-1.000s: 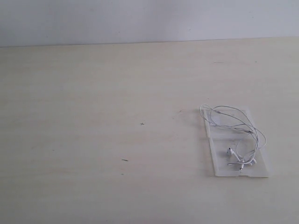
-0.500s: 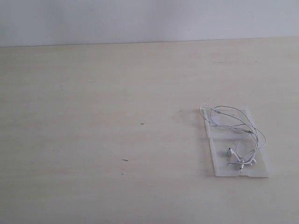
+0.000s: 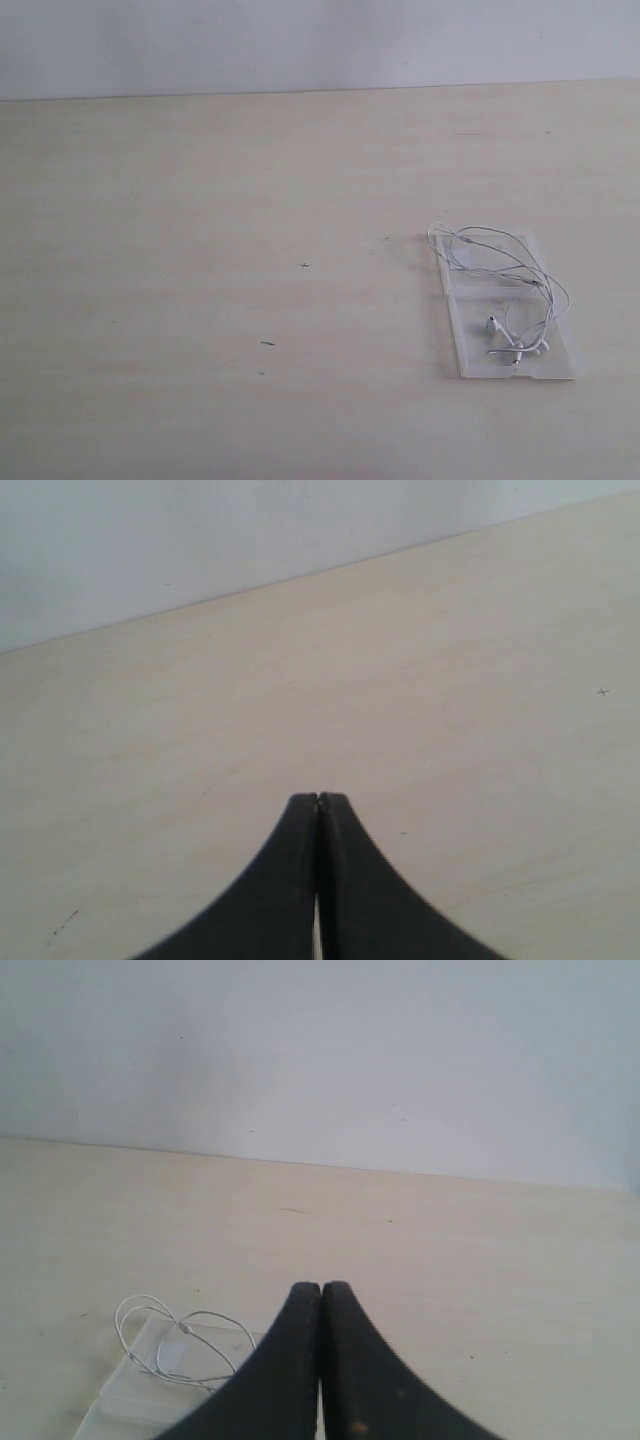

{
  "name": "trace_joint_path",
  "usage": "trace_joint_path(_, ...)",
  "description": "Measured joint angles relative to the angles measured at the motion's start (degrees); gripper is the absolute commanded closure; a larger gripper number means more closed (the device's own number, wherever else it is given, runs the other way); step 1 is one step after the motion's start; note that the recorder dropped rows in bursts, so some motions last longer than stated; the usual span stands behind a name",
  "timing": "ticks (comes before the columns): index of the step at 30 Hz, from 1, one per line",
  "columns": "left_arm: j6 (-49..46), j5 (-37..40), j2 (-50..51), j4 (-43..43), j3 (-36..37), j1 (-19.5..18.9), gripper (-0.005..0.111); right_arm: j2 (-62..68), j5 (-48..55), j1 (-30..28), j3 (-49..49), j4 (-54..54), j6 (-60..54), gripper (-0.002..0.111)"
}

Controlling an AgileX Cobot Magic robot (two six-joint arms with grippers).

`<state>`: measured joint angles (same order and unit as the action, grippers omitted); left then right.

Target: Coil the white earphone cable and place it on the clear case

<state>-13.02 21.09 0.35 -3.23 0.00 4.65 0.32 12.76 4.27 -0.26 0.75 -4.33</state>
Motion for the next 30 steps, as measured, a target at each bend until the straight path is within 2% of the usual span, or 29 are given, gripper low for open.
trace_joint_path(21,0.0,0.0,0.0,0.0,0.0,0.0,0.107,0.0,0.11,0.0,0.0,0.0,0.0,0.108)
trace_joint_path(25,0.0,0.0,0.0,0.0,0.0,0.0,0.107,0.0,4.91,0.0,0.0,0.0,0.0,0.108)
trace_joint_path(30,0.0,0.0,0.0,0.0,0.0,0.0,0.107,0.0,5.65,0.0,0.0,0.0,0.0,0.108)
